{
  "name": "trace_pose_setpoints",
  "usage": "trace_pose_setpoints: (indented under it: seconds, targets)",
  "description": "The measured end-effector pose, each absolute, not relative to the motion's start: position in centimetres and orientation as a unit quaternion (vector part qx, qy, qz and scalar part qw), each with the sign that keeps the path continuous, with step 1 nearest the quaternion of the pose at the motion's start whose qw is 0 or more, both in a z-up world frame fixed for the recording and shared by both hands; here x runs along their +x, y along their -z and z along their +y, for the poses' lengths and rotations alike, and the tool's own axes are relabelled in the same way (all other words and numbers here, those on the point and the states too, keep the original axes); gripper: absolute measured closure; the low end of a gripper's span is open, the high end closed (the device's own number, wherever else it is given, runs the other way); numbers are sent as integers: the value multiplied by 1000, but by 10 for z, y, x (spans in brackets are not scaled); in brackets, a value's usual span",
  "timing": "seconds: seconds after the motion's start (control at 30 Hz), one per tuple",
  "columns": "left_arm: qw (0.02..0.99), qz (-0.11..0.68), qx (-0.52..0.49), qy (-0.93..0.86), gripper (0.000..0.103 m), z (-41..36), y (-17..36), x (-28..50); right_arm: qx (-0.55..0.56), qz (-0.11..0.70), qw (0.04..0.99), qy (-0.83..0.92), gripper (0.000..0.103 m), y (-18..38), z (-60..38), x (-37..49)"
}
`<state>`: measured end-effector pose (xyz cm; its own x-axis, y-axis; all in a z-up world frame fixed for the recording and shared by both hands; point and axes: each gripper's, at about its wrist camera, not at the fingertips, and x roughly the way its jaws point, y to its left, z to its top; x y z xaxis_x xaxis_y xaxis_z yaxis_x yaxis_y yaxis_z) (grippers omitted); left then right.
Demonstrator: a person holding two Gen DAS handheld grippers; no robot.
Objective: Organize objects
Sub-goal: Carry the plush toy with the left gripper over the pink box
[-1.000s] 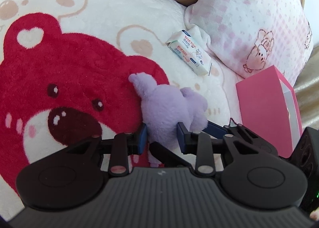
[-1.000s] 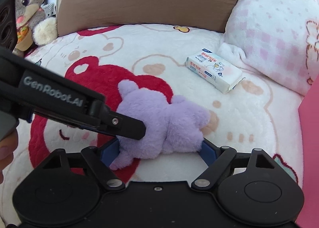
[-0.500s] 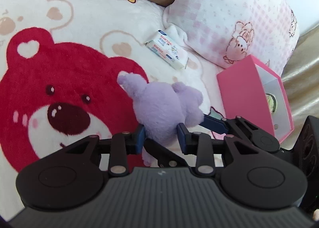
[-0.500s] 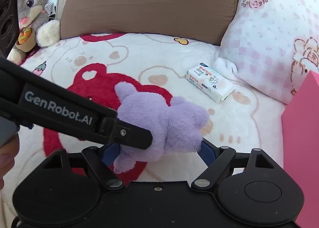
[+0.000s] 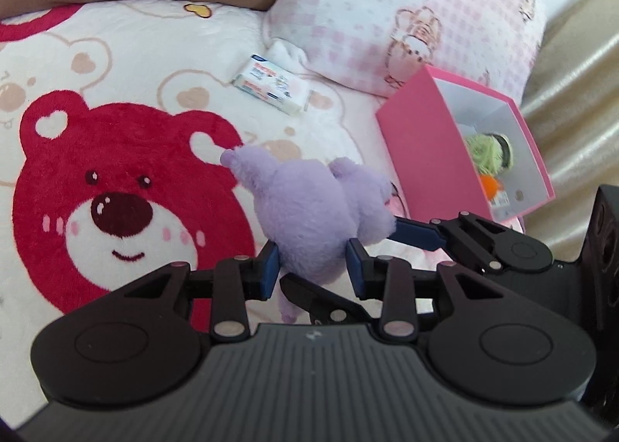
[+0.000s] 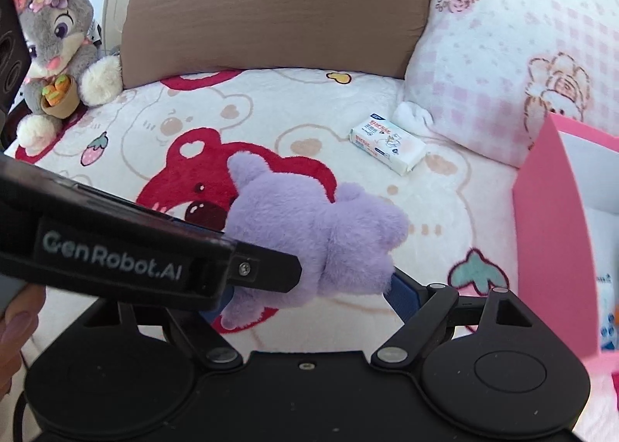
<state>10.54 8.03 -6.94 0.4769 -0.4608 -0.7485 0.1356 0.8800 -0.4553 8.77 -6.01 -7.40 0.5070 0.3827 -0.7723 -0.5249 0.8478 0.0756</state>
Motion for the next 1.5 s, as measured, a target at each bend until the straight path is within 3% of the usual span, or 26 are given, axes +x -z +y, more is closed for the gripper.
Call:
trace_pose_setpoints:
  seconds: [0.63, 1.5]
  targets:
    - [828, 491, -136, 236, 69, 37, 1, 54, -91, 390, 878, -261, 16, 1, -111, 28]
    - [832, 491, -69, 251, 68, -39, -46, 23, -68, 396, 884, -239, 16, -31, -176, 0]
